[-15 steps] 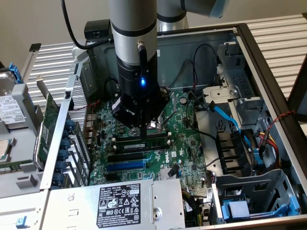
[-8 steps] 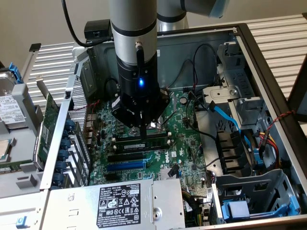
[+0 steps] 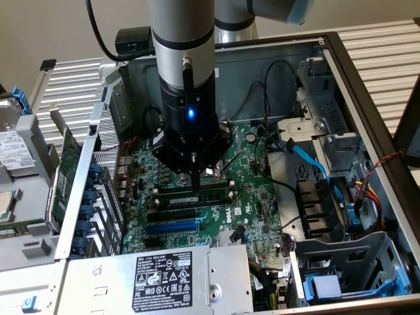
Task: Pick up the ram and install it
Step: 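Press down the ram until it locks into place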
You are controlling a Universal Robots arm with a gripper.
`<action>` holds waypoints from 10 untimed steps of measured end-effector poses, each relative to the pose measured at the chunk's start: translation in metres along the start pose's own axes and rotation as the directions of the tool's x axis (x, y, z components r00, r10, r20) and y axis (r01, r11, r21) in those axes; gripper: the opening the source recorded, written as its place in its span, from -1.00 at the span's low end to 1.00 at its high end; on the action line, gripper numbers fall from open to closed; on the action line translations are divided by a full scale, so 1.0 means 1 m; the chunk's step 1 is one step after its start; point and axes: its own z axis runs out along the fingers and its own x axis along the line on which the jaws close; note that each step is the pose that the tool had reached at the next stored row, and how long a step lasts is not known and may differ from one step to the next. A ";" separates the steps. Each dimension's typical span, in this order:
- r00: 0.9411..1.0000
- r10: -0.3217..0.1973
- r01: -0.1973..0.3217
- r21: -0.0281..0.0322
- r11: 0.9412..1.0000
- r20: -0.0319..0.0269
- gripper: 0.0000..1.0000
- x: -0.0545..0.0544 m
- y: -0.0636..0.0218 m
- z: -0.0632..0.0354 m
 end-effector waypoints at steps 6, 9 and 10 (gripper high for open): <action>1.000 0.023 -0.023 0.001 1.000 0.000 -0.79 0.000 0.0000 0.0000; 1.000 0.023 -0.023 0.000 1.000 0.000 -0.79 0.000 0.0000 0.0000; 1.000 0.023 -0.023 0.001 1.000 0.000 -0.79 0.000 0.0000 0.0000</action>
